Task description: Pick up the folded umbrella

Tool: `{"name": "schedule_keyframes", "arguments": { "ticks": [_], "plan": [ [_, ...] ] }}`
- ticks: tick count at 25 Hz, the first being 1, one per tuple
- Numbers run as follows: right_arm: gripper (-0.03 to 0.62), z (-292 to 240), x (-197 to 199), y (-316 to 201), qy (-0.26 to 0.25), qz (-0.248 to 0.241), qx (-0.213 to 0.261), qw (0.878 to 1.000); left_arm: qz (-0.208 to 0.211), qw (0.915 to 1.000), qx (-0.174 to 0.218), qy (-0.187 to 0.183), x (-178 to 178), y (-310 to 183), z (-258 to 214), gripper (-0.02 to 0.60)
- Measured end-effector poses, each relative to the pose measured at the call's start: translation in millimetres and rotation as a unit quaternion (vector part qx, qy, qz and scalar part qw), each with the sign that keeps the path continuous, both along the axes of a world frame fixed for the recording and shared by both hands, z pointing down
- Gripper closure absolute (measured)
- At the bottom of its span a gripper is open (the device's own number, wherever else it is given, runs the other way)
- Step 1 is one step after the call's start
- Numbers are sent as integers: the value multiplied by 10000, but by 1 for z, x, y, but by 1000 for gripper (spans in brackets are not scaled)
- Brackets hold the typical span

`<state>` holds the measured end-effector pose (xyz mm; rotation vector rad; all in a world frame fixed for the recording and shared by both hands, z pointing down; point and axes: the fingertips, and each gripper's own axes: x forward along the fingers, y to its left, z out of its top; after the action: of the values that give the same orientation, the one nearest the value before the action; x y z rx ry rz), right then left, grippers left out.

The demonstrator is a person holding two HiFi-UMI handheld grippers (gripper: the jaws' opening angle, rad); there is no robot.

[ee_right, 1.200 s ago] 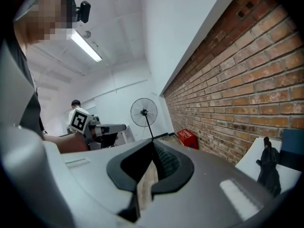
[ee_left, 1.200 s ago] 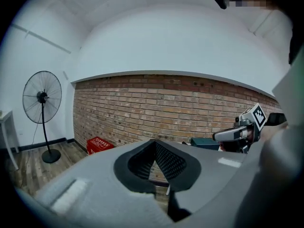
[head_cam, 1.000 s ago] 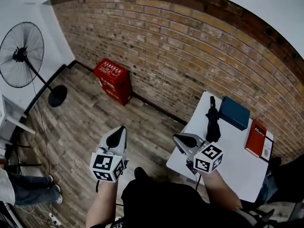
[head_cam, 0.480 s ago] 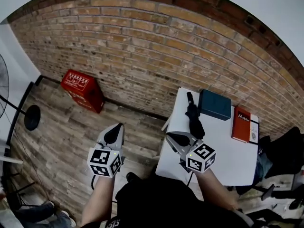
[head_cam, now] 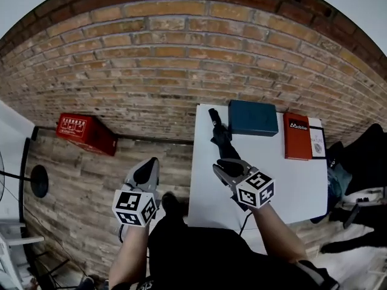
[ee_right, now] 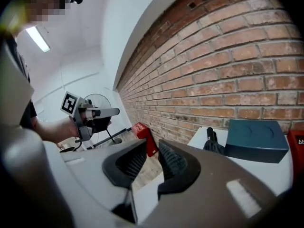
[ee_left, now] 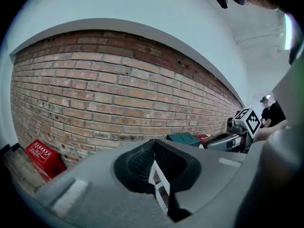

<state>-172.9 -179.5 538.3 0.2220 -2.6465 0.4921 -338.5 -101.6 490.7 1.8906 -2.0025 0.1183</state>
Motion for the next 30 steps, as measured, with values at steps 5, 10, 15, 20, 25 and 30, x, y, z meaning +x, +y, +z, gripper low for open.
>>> {"name": "schedule_keyframes", "arguments": {
  "ticks": [5,10,15,20,25,30],
  "plan": [
    [491,26,4,-34,430,487,8,9979,528,9986,-18,74,2,-43,15,575],
    [437,56,9,-61,1069,938,-86,9898,1029,9943,-90,249,3,-74,33,575],
    [368,86,8,-91,1568,1285,-91,9792,1314,9905,-164,370,3,-98,50,575],
    [325,121,13,-117,2133,1446,-196,9660,1537,9868,-249,444,6,-108,62,575],
    [267,165,20,-133,2817,1366,-438,9487,1606,9847,-387,556,3,-107,75,575],
    [260,194,18,-135,3218,1271,-850,9344,1597,9842,-436,628,-6,-111,81,575]
  ]
}}
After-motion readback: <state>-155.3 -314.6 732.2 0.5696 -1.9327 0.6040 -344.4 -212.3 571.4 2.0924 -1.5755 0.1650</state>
